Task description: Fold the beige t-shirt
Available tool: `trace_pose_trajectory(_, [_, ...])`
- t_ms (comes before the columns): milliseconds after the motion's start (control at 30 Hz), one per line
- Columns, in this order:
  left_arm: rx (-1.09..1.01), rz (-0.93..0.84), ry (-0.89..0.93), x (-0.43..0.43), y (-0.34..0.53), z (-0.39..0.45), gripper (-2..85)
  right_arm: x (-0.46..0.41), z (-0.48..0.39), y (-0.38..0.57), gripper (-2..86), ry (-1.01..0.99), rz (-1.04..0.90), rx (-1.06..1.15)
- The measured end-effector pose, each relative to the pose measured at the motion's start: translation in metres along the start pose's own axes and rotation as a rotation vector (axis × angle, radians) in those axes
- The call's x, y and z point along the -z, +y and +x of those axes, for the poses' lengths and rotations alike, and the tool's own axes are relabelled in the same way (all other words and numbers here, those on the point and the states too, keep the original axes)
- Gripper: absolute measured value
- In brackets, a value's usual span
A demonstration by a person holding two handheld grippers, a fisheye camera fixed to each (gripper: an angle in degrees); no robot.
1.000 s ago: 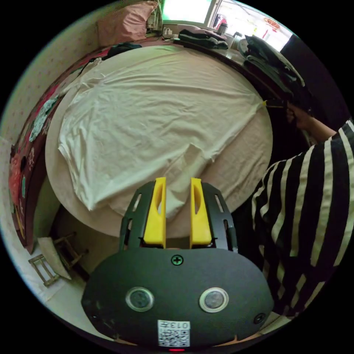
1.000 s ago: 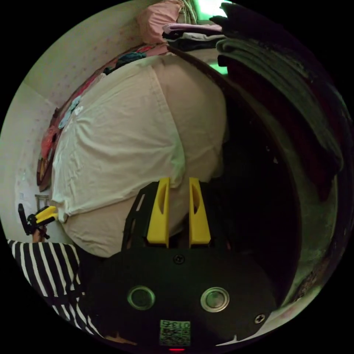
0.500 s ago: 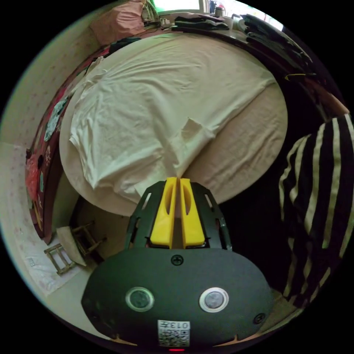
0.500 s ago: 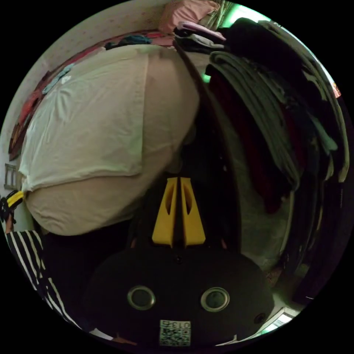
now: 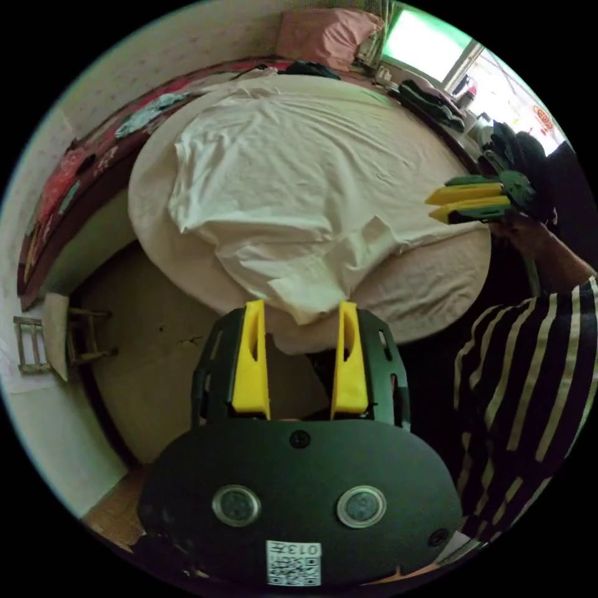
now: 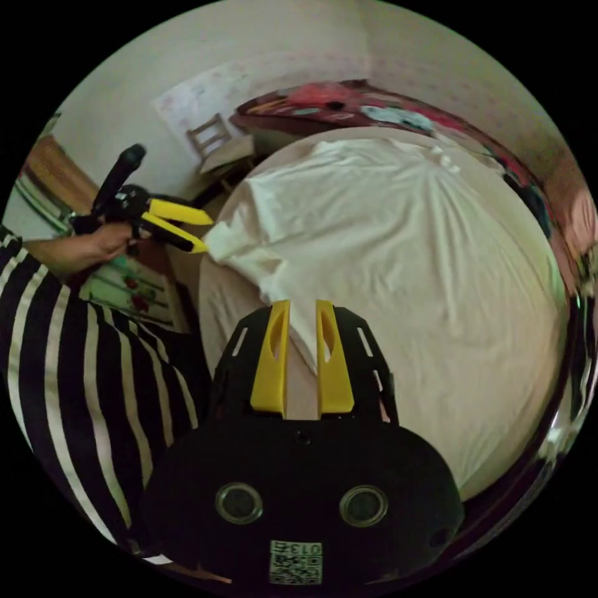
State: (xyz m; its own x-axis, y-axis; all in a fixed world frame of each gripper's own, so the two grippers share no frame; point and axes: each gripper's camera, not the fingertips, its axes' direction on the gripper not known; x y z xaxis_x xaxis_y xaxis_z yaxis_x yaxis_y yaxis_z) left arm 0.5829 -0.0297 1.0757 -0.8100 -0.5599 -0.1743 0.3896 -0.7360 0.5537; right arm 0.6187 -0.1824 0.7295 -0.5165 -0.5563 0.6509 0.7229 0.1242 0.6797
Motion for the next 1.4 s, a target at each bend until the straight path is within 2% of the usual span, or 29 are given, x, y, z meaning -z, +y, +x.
trace_pose_trajectory(100, [-0.095, -0.073, 0.007, -0.018, -0.004, 0.002, 10.9, -0.029, -0.022, -0.038, 11.0, -0.028, -0.059, 0.11])
trace_pose_trajectory(233, [-0.176, -0.124, -0.036, -0.03, -0.002, 0.01, 3.3, -0.066, -0.025, -0.066, 10.6, -0.122, -0.15, 0.091])
trace_pose_trajectory(300, [-0.171, -0.136, -0.02, -0.027, 0.001, 0.01, 2.4, -0.073, -0.028, -0.07, 10.3, -0.196, -0.177, 0.088])
trace_pose_trajectory(500, [-0.265, -0.14, -0.112, -0.004, 0.025, 0.028, 2.7, -0.055, -0.045, -0.054, 8.8, -0.184, -0.112, 0.167])
trace_pose_trajectory(600, [-0.361, -0.241, -0.112, -0.036, 0.037, 0.034, 4.9, -0.074, -0.06, -0.045, 7.7, -0.116, -0.176, 0.216])
trace_pose_trajectory(700, [-0.36, -0.182, -0.086, -0.03, 0.049, 0.029, 8.4, -0.062, -0.067, -0.035, 6.4, -0.072, -0.123, 0.193])
trace_pose_trajectory(833, [-0.207, -0.064, 0.004, -0.013, 0.064, 0.001, 12.2, -0.032, -0.063, 0.002, 4.7, 0.022, -0.065, 0.111])
trace_pose_trajectory(900, [-0.135, -0.065, 0.063, -0.016, 0.065, -0.012, 11.7, -0.023, -0.054, 0.023, 5.0, 0.093, -0.089, 0.028])
trace_pose_trajectory(1033, [-0.045, -0.035, 0.187, -0.02, 0.062, -0.026, 2.2, 0.004, -0.021, 0.086, 7.8, 0.307, -0.112, -0.221])
trace_pose_trajectory(1133, [-0.067, -0.059, 0.123, -0.019, 0.061, -0.022, 0.8, 0.011, -0.006, 0.129, 9.1, 0.466, -0.217, -0.304])
trace_pose_trajectory(1233, [-0.11, -0.012, 0.074, -0.002, 0.065, -0.015, 0.3, 0.013, 0.007, 0.16, 9.4, 0.543, -0.277, -0.356])
trace_pose_trajectory(1400, [-0.124, 0.058, 0.013, 0.027, 0.067, -0.008, 0.1, 0.016, 0.014, 0.177, 9.5, 0.572, -0.277, -0.336])
